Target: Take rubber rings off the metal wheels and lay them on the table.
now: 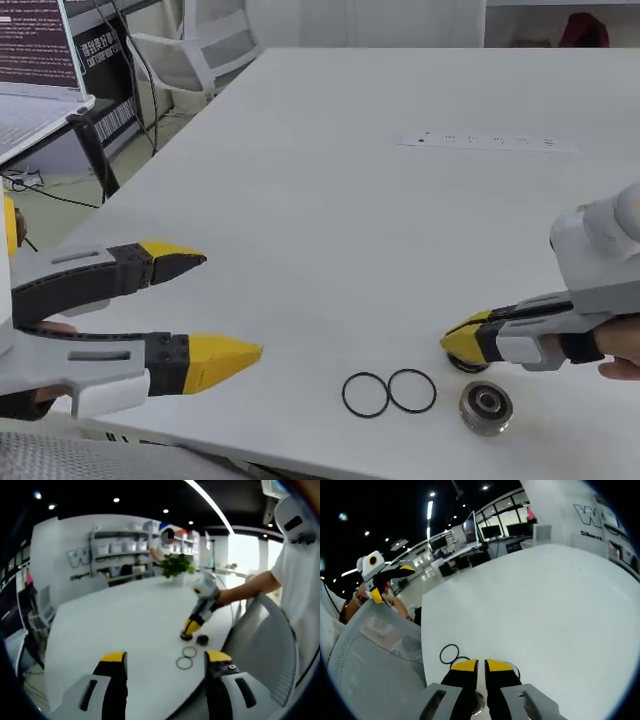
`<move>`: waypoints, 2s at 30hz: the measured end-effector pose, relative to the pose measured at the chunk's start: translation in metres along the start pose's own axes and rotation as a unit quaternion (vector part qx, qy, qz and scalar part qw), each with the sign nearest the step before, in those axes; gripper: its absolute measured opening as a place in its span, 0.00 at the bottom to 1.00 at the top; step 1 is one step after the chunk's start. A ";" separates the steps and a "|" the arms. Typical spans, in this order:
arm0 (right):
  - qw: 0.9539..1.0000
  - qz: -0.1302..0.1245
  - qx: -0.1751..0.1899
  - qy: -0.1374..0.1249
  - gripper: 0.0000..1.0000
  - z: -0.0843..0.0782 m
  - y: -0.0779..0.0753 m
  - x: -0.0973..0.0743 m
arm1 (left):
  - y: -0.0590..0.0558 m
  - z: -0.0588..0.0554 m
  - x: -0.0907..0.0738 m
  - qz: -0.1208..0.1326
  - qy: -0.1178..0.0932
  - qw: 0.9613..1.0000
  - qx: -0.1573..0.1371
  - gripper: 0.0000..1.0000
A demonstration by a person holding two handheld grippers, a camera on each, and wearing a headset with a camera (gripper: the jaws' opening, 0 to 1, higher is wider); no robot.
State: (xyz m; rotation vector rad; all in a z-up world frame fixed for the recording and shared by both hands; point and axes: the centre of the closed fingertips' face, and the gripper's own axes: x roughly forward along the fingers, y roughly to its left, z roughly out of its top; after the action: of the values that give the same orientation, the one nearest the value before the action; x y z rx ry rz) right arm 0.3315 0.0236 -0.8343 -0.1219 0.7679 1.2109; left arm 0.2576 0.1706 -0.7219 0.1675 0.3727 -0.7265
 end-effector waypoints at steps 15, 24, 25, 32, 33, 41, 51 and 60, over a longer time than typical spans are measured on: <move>0.998 -0.040 0.032 -0.039 0.04 -0.009 -0.028 -0.036 | -0.004 0.037 0.028 -0.052 -0.003 0.997 0.062 0.62; 0.993 -0.061 0.075 -0.066 0.04 -0.032 -0.039 -0.061 | -0.028 0.068 0.065 -0.123 -0.013 0.987 0.107 0.61; 0.993 -0.062 0.076 -0.067 0.04 -0.033 -0.039 -0.063 | -0.031 0.069 0.069 -0.129 -0.011 0.985 0.113 0.61; 0.990 -0.074 0.090 -0.079 0.04 -0.043 -0.042 -0.077 | -0.052 0.082 0.097 -0.170 -0.013 0.975 0.146 0.60; 0.990 -0.075 0.091 -0.080 0.04 -0.044 -0.042 -0.078 | -0.054 0.083 0.100 -0.176 -0.013 0.973 0.149 0.59; 0.990 -0.079 0.089 -0.074 0.05 -0.057 -0.039 -0.087 | -0.064 0.089 0.125 -0.196 -0.023 0.967 0.159 0.58; 0.990 -0.078 0.092 -0.071 0.06 -0.067 -0.032 -0.091 | -0.068 0.083 0.158 -0.197 -0.025 0.968 0.152 0.54; 0.990 -0.078 0.089 -0.072 0.06 -0.065 -0.030 -0.093 | -0.051 0.073 0.186 -0.179 -0.034 0.977 0.115 0.51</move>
State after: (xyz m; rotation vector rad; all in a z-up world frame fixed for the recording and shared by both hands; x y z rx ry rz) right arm 0.3144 -0.0924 -0.8372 0.0515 0.7223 0.9864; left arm 0.3708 -0.0023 -0.7277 0.2988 0.2535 -1.1289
